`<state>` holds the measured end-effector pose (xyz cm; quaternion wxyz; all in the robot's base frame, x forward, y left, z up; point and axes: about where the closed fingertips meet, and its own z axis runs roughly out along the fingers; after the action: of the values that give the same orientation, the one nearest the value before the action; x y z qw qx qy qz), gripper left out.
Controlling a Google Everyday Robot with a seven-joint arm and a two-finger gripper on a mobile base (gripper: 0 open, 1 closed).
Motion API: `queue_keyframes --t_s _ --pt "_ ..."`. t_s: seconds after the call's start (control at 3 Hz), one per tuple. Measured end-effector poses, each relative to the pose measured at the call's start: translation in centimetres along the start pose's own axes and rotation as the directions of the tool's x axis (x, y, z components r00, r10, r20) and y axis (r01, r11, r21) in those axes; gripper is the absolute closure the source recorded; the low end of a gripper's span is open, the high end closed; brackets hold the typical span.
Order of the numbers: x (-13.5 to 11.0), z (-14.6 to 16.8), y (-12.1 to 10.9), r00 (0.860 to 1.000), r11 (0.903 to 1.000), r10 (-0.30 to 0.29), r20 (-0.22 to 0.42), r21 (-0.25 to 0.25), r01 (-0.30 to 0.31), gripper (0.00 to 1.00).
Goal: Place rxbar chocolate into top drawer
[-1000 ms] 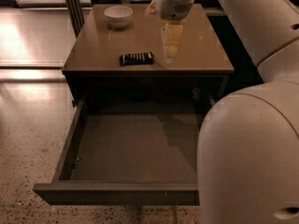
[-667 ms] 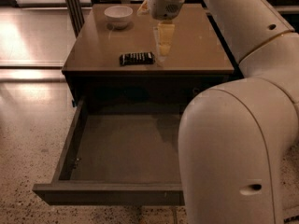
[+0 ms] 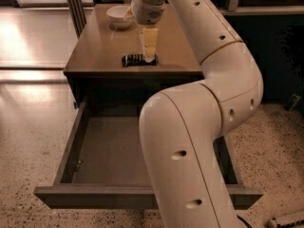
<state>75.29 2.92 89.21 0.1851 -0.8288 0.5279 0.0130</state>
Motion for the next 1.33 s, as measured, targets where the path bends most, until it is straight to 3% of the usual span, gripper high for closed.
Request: queue_keyframes --t_s 0.33,0.67,1.0,1.33 --pt "2.7 1.6 0.1 0.992 0.9942 0.105 -0.071 -0.017 -0.106 0.00" --pt "5.4 3.0 -0.2 0.968 0.9731 0.230 -0.102 0.014 -0.230 0.00" --pt "5.4 3.0 -0.2 0.968 0.9731 0.230 -0.102 0.014 -0.230 0.00" --pt "6.1 4.8 0.9 0.967 0.9684 0.244 -0.071 -0.035 -0.247 0.00"
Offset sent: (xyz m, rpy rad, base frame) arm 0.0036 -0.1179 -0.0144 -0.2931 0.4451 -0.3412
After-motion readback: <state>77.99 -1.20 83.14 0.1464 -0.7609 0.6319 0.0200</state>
